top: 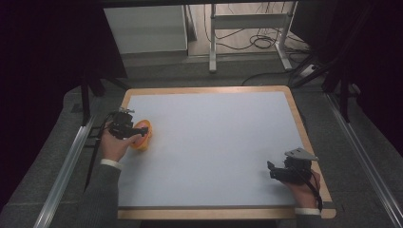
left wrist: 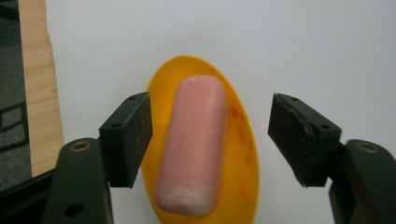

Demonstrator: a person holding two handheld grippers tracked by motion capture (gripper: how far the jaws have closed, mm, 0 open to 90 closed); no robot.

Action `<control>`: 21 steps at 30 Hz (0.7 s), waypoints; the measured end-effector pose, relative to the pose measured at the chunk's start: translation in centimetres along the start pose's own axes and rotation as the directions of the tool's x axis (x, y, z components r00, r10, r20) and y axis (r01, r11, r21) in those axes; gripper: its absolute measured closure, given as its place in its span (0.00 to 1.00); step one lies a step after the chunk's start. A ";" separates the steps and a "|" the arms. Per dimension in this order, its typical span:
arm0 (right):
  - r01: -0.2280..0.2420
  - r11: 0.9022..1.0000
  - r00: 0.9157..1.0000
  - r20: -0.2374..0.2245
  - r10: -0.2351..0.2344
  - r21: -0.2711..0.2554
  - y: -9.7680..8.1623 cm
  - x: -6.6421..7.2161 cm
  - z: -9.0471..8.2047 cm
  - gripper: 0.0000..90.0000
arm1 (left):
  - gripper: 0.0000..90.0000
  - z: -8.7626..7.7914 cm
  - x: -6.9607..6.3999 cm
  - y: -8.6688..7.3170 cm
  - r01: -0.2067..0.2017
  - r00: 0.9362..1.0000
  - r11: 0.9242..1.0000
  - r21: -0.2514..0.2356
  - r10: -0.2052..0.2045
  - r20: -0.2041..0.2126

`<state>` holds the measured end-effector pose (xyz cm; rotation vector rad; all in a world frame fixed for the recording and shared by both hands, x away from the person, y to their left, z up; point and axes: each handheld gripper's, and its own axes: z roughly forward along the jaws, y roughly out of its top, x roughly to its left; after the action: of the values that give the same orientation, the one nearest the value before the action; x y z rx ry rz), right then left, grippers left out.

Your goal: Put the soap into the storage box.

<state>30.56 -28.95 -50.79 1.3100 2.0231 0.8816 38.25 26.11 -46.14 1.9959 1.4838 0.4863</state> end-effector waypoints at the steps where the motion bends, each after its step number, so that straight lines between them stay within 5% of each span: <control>1: 0.001 1.000 1.000 0.000 -0.001 0.000 0.0 0.0 0.0 0.08 | 0.32 0.0 0.0 0.0 0.000 1.000 1.000 0.000 0.000 0.000; 12: 0.002 1.000 1.000 0.000 -0.002 -0.001 0.0 0.0 0.0 0.08 | 0.29 -1.7 -2.9 -1.6 -0.079 0.994 0.993 -0.083 0.085 0.068; 21: 0.005 1.000 1.000 0.001 -0.005 -0.003 0.1 0.1 0.0 0.08 | 0.30 -1.7 -5.3 -4.2 -0.150 0.980 0.983 -0.103 0.161 0.119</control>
<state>30.59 -28.82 -50.74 1.3026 2.0234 0.8811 32.55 22.36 -47.27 2.0385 1.2127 0.4754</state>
